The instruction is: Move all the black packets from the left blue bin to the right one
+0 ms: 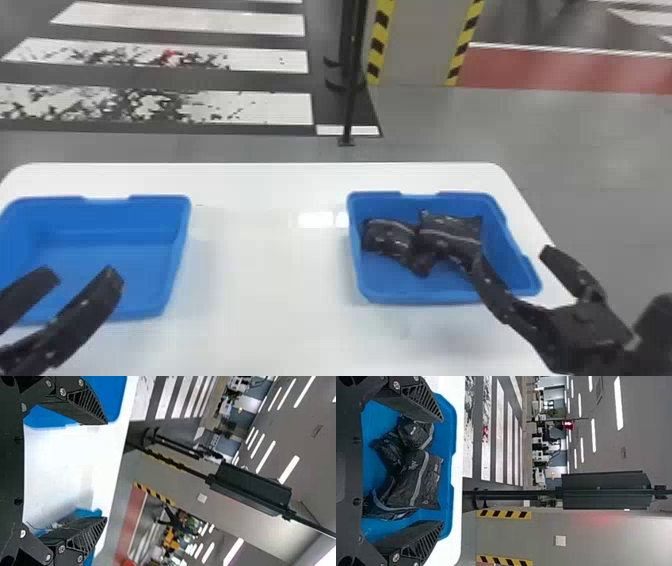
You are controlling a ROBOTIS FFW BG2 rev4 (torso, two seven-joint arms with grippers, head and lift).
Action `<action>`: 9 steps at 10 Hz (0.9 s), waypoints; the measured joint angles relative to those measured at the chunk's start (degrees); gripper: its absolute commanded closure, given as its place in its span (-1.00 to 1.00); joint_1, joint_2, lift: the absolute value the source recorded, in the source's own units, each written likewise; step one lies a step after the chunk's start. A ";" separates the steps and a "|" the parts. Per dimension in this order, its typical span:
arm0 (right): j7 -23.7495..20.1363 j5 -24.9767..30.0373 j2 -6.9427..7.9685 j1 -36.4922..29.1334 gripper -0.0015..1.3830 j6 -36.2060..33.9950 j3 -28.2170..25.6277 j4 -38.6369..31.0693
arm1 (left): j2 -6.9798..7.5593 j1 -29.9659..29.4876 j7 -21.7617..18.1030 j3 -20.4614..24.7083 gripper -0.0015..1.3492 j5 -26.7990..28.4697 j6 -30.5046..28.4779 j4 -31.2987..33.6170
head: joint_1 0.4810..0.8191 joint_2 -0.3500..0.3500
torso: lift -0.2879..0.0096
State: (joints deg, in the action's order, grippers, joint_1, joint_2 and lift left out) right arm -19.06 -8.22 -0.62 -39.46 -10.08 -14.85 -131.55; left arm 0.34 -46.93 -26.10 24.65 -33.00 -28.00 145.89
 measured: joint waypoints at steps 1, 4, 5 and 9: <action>0.40 0.56 0.48 -3.89 -0.83 2.76 0.67 -2.30 | -0.26 -2.10 0.82 0.36 -0.69 4.88 3.27 -0.05 | 0.27 -0.03 | -0.10; 1.47 -0.81 0.62 -11.92 -0.84 8.67 2.96 -6.76 | -0.34 -7.78 7.42 -3.35 -0.69 12.67 18.17 -1.36 | 0.27 0.22 | -0.10; 2.30 -0.90 0.62 -13.51 -0.84 9.89 4.09 -7.94 | -0.34 -8.22 7.93 -4.82 -0.69 12.78 20.60 -2.88 | 0.27 0.25 | -0.10; 2.71 -1.09 0.62 -13.69 -0.84 11.03 6.08 -8.39 | -0.34 -7.52 8.34 -8.95 -0.69 13.16 22.47 -3.84 | 0.27 0.20 | -0.10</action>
State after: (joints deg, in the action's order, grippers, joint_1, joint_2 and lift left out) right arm -16.35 -9.31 0.00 -53.14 0.95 -8.77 -139.94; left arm 0.00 -54.45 -17.76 15.70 -19.84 -5.54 142.05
